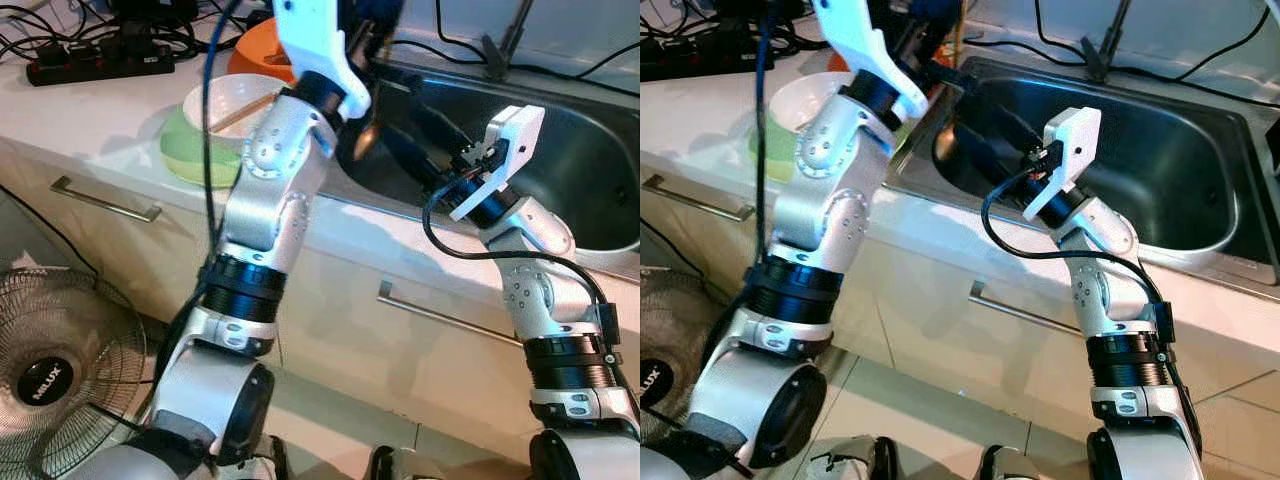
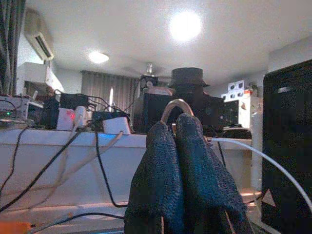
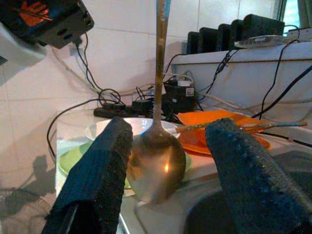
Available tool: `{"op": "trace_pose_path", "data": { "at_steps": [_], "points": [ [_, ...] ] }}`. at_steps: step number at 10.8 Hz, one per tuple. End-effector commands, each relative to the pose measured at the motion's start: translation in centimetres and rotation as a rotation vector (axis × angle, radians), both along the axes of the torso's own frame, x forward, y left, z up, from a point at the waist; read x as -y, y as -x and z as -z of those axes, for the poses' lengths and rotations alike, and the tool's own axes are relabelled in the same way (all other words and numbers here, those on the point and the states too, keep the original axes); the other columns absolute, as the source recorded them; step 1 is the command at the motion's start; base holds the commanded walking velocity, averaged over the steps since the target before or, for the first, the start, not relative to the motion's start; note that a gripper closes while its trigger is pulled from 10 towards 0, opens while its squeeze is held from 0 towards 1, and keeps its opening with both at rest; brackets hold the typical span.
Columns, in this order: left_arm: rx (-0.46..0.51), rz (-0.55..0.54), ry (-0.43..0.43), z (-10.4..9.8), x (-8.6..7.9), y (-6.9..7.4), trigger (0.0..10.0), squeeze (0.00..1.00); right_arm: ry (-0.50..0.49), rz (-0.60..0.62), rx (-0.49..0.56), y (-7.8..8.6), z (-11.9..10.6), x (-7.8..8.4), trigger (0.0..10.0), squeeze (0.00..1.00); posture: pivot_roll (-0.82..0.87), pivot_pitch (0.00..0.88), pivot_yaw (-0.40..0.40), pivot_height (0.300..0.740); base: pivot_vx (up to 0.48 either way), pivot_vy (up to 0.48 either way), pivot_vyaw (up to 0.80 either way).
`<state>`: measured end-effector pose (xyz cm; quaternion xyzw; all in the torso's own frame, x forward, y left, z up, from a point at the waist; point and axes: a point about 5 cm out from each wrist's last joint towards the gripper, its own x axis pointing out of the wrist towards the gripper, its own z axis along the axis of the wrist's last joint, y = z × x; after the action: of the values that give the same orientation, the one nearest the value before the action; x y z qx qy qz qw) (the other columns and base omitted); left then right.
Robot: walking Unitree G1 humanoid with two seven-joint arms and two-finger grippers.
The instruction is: Kitchen organization
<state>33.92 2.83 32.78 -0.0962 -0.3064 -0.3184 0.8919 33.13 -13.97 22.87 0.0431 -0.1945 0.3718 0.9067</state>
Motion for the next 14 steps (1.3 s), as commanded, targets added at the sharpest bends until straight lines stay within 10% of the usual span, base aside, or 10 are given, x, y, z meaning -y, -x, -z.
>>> {"op": "trace_pose_path", "data": {
  "at_steps": [1, 14],
  "points": [
    [0.004, 0.023, -0.007, 0.0, 0.4, 0.3, 10.0, 0.0, -0.006, -0.025, 0.027, 0.2, -0.9, -0.2, 10.0, 0.0, 0.0, 0.072, -0.009, 0.74, 0.0, 0.0, 0.0],
    [-0.064, 0.147, -0.032, 1.7, 3.5, 1.3, 10.0, 0.0, -0.061, -0.016, 0.016, -0.2, -1.1, -2.9, 10.0, 0.0, 0.01, 0.084, -0.005, 0.74, 0.0, 0.0, 0.0]
  ]
}}
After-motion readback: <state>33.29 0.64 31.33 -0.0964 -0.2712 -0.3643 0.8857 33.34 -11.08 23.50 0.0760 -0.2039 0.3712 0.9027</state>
